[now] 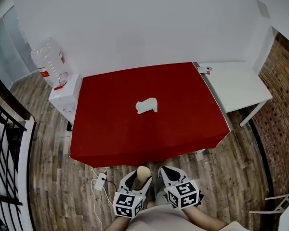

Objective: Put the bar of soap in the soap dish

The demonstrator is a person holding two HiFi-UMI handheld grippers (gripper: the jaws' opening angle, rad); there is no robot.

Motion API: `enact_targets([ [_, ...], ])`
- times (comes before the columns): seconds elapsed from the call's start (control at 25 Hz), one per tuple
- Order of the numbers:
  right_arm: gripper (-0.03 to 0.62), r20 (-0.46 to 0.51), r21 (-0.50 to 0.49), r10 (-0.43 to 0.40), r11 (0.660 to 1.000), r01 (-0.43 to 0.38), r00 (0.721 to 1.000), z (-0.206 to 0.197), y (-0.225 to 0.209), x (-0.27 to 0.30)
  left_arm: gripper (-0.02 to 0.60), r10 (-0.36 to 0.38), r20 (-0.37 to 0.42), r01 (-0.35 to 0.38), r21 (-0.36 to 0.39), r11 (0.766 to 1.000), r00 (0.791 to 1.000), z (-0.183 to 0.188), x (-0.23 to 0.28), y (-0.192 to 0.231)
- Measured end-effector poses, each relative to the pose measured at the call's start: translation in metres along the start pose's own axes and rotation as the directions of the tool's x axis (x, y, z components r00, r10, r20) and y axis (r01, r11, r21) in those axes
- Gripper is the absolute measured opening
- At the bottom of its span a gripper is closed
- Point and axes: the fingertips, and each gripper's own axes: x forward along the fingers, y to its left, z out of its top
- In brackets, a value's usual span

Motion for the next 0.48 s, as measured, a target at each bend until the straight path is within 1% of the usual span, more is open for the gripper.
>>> enact_targets([
  [0.2,0.005,-0.001,-0.013,0.018,1.000,-0.018,1.000,0.040,-0.045,0.056,0.261,0.007,0.020,-0.006,-0.030,1.000,1.000,0.033,0.061,0.036],
  [0.36,0.005,0.014,-0.029,0.032,0.999,-0.031,0.999,0.084,-0.085,0.091,0.261,0.018,0.029,-0.017,-0.033,0.999,0.999,0.071,0.112,0.059],
  [0.48,0.005,0.011,-0.035,0.046,0.998,-0.045,0.999,0.108,-0.110,0.114,0.261,0.041,0.044,-0.038,-0.061,0.997,0.998,0.095,0.140,0.079],
])
